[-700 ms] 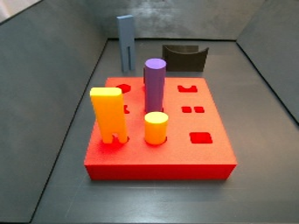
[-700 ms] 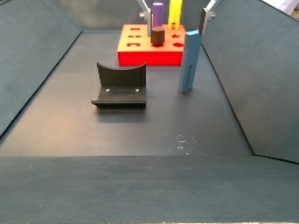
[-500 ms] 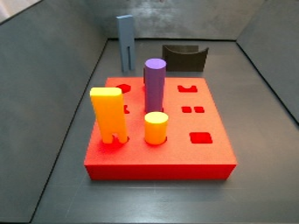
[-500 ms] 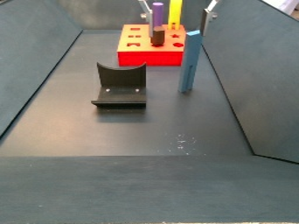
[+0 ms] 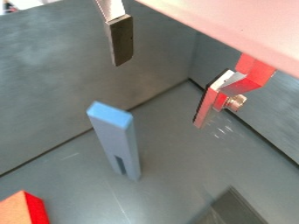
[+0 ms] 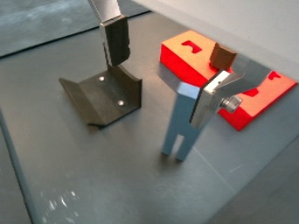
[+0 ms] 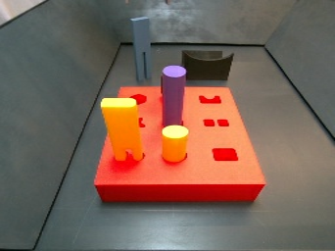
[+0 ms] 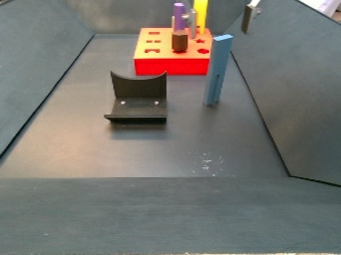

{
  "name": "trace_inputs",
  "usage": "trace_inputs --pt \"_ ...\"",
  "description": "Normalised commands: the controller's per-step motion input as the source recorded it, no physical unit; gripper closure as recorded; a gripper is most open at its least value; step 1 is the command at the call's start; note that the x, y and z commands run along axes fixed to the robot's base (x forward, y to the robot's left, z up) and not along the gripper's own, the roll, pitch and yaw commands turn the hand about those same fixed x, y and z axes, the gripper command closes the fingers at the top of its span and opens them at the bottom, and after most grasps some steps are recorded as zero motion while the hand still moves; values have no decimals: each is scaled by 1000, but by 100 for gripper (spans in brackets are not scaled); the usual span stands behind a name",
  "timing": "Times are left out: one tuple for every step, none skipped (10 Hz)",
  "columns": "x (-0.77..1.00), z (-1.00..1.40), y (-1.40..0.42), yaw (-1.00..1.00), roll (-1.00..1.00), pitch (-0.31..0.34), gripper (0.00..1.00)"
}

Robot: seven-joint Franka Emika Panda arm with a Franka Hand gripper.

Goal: Pick up the double-square object. Move up. Move to above the board. Insert the double-square object.
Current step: Pick up the double-square object.

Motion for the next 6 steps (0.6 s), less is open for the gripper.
trace_inputs --pt "-403 -74 -146 711 0 -36 0" --pt "-226 -200 -117 763 -39 0 0" --pt "-89 -229 -251 711 -63 0 0" --pt "94 -237 -389 274 0 34 0" --pt "331 -169 -383 0 44 56 0" --pt "477 -146 -343 0 134 106 0"
